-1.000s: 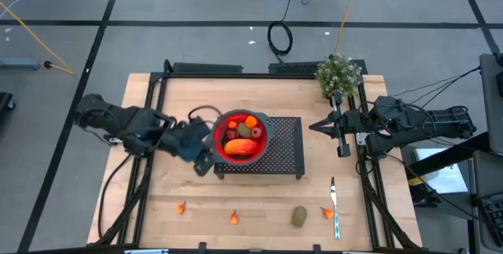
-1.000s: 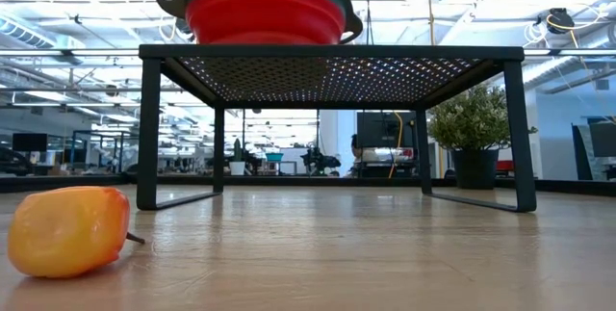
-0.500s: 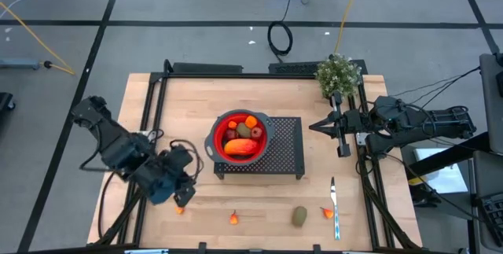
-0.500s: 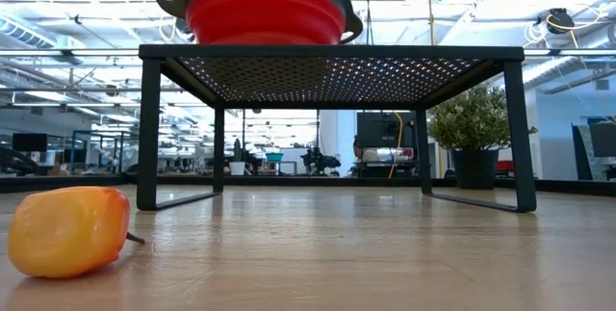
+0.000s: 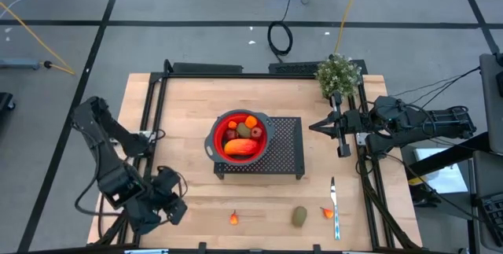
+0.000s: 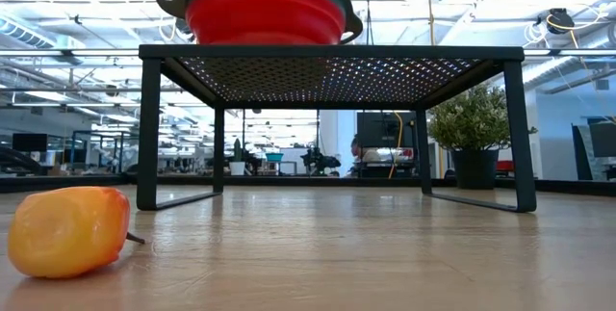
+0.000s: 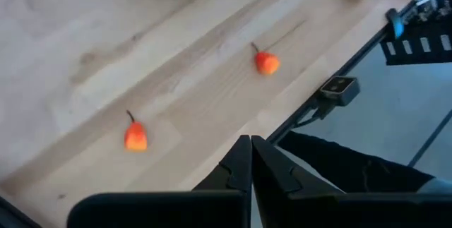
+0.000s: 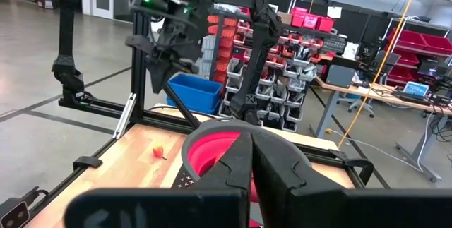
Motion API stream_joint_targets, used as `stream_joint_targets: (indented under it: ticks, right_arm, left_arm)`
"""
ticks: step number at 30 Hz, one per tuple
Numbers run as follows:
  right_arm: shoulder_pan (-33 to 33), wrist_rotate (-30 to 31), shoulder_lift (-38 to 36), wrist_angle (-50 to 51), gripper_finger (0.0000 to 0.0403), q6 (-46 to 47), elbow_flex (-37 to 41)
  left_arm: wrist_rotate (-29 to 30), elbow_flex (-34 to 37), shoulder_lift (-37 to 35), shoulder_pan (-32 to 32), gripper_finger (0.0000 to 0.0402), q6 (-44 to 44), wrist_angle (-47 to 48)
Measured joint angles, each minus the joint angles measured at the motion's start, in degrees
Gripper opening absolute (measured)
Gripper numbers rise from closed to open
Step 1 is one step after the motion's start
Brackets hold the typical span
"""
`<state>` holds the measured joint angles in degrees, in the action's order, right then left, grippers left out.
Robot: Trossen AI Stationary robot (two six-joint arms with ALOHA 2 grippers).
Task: Pick & Place Fruit
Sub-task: Put the orange pear into the red strainer bowl on the shelf
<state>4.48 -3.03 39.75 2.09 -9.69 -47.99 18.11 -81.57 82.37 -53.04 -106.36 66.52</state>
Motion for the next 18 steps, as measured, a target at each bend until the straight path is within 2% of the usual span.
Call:
stream_joint_targets:
  ticks: [8,12,18]
  right_arm:
    - [0.01,-0.02,0.02,0.16,0.0004,0.0,0.0]
    - [0.01,-0.02,0.02,0.35,0.0004,0.29,0.0]
    - [-0.01,-0.04,0.02,0.53,0.0004,2.66,0.0]
  left_arm:
    - [-0.37,9.62,0.02,-3.84,0.0006,-7.29,-9.97]
    - [-3.08,13.76,0.02,-4.74,0.0003,-9.91,-14.51]
    - [-4.53,18.25,0.01,-5.22,0.0002,-12.16,-16.47]
